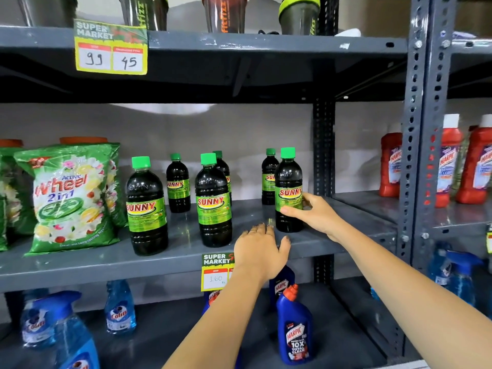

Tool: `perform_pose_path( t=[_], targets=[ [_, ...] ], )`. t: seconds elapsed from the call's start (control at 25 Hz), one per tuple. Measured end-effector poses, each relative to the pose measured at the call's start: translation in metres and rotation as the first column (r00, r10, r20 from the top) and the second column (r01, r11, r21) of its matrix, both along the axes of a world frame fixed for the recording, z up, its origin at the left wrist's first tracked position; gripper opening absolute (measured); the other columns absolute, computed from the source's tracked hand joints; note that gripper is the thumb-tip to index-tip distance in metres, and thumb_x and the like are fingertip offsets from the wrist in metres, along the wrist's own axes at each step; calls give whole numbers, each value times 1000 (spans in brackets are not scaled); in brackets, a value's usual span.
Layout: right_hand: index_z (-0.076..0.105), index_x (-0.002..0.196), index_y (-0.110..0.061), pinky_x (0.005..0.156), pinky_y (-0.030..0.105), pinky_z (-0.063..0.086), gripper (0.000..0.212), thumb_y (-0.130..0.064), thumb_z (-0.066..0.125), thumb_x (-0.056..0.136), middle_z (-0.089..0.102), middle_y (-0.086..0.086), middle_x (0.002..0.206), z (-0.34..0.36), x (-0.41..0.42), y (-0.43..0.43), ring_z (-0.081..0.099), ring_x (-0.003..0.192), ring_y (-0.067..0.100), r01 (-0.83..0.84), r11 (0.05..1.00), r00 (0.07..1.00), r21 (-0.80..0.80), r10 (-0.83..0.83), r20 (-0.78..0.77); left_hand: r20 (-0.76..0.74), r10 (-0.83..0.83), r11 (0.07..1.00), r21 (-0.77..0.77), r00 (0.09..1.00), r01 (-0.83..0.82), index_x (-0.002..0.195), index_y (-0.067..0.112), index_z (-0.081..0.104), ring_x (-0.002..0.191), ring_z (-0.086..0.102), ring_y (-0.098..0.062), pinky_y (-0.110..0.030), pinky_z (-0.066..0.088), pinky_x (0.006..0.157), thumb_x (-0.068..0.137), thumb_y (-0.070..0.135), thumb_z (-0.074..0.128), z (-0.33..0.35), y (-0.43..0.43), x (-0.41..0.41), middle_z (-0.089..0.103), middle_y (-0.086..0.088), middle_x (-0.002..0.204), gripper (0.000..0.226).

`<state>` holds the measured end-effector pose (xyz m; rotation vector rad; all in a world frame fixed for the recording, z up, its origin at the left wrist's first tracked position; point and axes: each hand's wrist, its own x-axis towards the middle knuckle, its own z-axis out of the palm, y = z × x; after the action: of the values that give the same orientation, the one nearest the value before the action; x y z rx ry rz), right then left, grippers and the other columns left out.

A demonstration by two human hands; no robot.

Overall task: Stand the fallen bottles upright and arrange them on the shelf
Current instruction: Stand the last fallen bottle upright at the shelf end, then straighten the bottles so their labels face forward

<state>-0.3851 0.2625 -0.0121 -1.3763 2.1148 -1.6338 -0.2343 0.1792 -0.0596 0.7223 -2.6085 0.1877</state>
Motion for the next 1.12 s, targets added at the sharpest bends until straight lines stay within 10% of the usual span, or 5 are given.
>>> perform_pose_path(
  t=[0.68,0.88,1.0,1.12],
  targets=[
    [63,122,-28,94,27,46,55,-47,79,73,67,-13,117,-13,12,26,59,108,4,39,998,998,-50,-42,-55,-12,2,1000,-12,1000,-2,149,11,34,142,32,-24,-37,26,112,100,51,21,0,0,-3,35,-10,155,65],
    [39,141,-26,95,24,40,71,-46,71,81,50,-16,122,-13,28,32,50,117,6,62,995,997,-77,-64,-34,-21,-15,999,31,1000,16,149,7,32,146,23,-25,-38,22,114,100,50,27,4,-3,-1,29,-11,158,65],
    [52,130,-11,89,43,49,48,-35,62,89,54,-5,113,-11,43,34,54,105,16,278,728,860,-627,-479,-175,-204,-155,988,-26,967,153,134,1,52,137,39,-32,-42,35,107,93,34,49,16,2,12,49,-17,143,52],
    [63,100,-1,71,41,49,16,-8,53,89,58,3,94,5,81,21,57,84,25,21,520,741,-854,-581,-337,-585,-304,952,-203,752,227,100,6,71,92,66,-34,-38,54,75,77,19,56,27,-2,54,72,-13,96,30]
  ],
)
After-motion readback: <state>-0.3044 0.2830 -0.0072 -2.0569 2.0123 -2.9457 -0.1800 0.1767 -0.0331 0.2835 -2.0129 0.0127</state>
